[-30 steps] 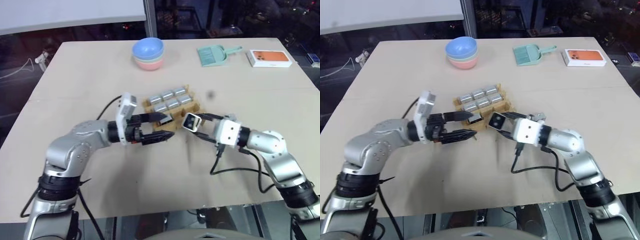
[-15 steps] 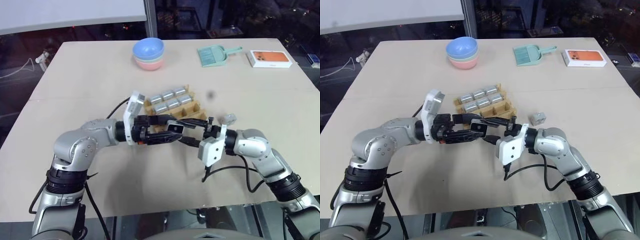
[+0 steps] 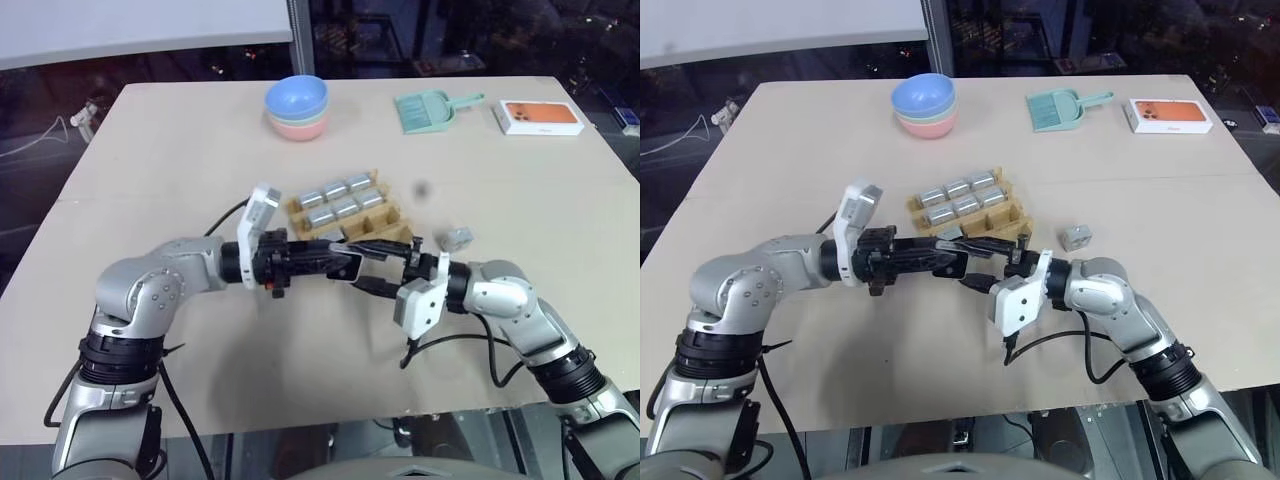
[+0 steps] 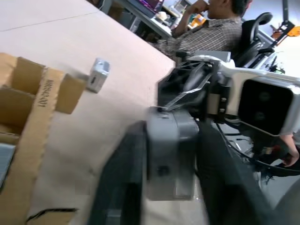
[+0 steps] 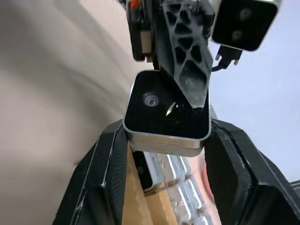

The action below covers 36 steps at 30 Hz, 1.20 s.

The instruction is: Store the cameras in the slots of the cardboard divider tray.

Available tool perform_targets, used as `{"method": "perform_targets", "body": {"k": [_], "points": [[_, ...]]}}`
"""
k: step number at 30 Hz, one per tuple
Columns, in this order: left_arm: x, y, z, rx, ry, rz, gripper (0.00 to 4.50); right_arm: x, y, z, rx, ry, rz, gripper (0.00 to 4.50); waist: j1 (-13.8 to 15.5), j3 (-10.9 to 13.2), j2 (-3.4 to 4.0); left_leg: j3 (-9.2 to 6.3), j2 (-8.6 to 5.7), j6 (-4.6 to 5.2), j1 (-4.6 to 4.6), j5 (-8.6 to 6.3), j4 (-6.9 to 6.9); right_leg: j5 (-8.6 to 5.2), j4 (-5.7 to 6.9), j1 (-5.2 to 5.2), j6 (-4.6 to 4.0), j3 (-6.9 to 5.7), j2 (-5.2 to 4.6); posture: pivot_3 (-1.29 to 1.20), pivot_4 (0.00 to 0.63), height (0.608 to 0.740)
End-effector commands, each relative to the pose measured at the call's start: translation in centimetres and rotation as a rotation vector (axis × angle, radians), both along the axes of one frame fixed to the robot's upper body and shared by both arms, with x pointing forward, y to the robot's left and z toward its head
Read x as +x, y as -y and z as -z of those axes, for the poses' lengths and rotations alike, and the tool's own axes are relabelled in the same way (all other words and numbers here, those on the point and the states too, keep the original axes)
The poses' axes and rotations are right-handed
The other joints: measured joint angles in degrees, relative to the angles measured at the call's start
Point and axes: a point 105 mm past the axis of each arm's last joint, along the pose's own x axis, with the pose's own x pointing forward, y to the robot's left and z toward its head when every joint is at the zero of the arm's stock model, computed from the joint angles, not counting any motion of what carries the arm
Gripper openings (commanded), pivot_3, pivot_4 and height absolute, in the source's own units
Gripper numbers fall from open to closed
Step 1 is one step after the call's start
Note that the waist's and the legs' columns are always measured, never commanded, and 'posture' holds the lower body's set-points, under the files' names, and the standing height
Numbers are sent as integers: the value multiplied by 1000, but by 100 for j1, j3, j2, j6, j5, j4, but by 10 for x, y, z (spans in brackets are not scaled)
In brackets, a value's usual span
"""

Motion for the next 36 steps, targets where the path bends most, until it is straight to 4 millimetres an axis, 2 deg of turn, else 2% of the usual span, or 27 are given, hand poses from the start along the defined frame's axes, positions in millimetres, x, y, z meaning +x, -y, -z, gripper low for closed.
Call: {"method": "perform_targets", "body": {"k": [1, 6, 8, 11, 12, 14, 19, 22, 25, 30, 36], "points": [[-7, 4, -12, -26, 43, 58, 719, -1, 0, -6, 18, 15, 1, 1814, 1, 0, 0, 0, 0, 0, 0, 0, 0, 0, 0, 0, 0, 0, 0, 0, 150, 740], [-9, 6, -9, -17, 38, 75, 719, -3, 1, -3, 13, -58, 10, 1814, 3, 0, 0, 0, 0, 0, 0, 0, 0, 0, 0, 0, 0, 0, 0, 0, 150, 740], [-8, 7, -8, -5, 43, 73, 719, -2, 4, -5, 27, -74, 21, 2852, 5, 0, 0, 0, 0, 0, 0, 0, 0, 0, 0, 0, 0, 0, 0, 0, 150, 740], [-4, 7, -9, 22, 70, 74, 719, 2, 15, -7, 39, -133, 57, 4156, 11, 0, -1, 0, 0, 1, 0, 0, 0, 0, 0, 1, 0, 0, 0, 0, 150, 740], [-2, 6, -11, 30, 89, 72, 719, 3, 22, -10, 61, -162, 76, 4466, 26, 0, -1, 0, -1, 2, 0, -1, 0, 0, 0, 1, -1, 0, 0, 0, 150, 740], [5, 6, -16, 42, 142, 65, 719, 5, 35, -12, 81, -222, 111, 4466, 47, 0, -1, -2, -3, 20, -1, -12, 0, 0, 0, 4, -1, -3, -1, 0, 150, 740], [27, 6, -21, 145, 277, 53, 719, -14, 87, -14, 235, -707, 205, 4466, 131, 0, 0, 1, -5, 23, 0, -13, -1, 0, -5, 9, -1, -8, -2, 0, 150, 740], [53, 1, -22, 326, 345, 5, 719, -34, 122, -16, 167, -882, 266, 4466, 176, 2, 1, 20, -11, 28, -7, -16, 4, 0, -9, 10, -1, -8, -4, 0, 150, 740], [63, 6, -37, 336, 403, 65, 719, -52, 144, -20, 132, -1026, 301, 4466, 159, -2, -11, 14, -20, 30, -1, -17, 4, -8, -14, 21, -10, -10, -9, 0, 150, 740], [91, 16, -44, 420, 463, 62, 719, -68, 166, -32, 137, -1061, 366, 4466, 150, -5, -17, 10, -21, 32, 1, -18, 4, -3, -15, 24, 2, -11, -7, 0, 150, 740], [109, 33, -36, 576, 502, 106, 719, -76, 170, -48, 188, -1032, 390, 4466, 150, 0, -25, 7, -22, 33, -5, -18, 5, -2, -15, 21, 5, -9, -7, 0, 150, 740]]}}
